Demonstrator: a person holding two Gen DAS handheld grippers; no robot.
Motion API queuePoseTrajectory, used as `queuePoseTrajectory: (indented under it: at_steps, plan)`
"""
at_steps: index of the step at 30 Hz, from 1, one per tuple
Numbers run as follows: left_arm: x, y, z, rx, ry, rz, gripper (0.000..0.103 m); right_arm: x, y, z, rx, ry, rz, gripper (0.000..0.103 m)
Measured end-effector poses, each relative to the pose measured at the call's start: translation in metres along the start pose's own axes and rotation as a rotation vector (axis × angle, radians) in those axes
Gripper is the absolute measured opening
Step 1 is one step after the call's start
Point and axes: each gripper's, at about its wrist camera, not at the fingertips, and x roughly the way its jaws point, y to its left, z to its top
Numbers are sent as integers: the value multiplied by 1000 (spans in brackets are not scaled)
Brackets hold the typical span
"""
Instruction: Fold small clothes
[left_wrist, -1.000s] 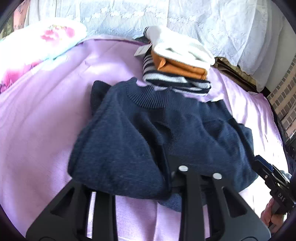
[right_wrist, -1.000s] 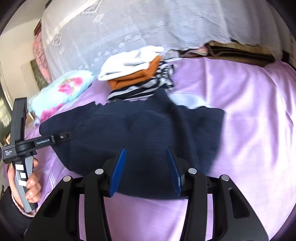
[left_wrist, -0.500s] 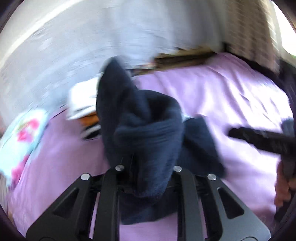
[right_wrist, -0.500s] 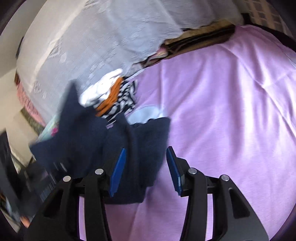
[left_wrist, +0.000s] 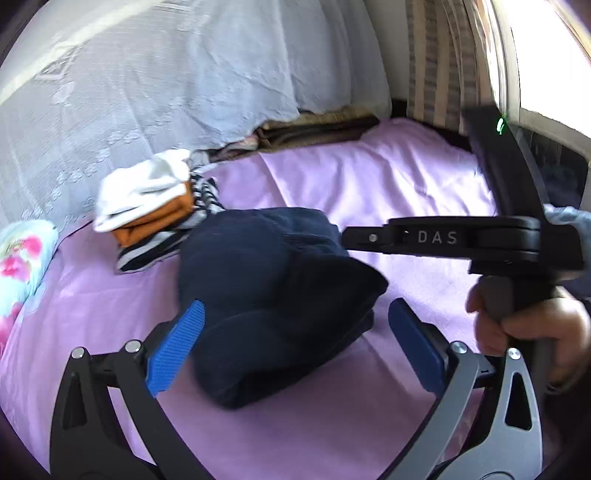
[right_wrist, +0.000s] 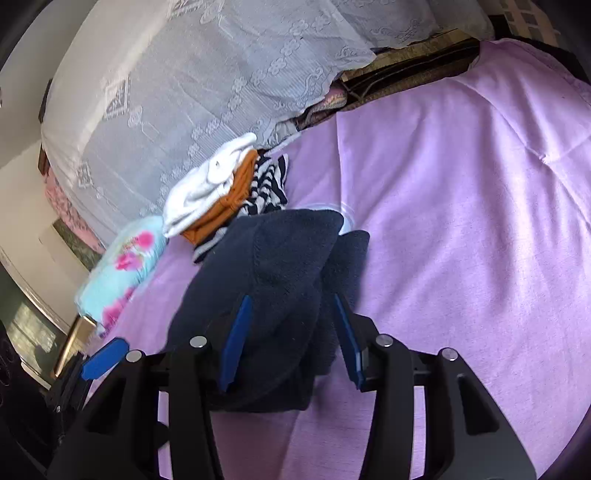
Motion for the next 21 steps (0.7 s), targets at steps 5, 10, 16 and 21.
queuePoseTrajectory:
  at_steps: [5,10,16,21]
  plan:
    - [12,55,3,-135,62,101,101,1,35,-4,-158,-3,-44,46]
    - [68,60,-30,-115,272,63,101,30,9,-31,-262,142,-300,54]
    - [48,73,-18,-172,206,15,101,4,6,-19,-200,58,-213,53]
    - [53,89,15,-188,173,50,101,8,52,11,-273,7,-105,53]
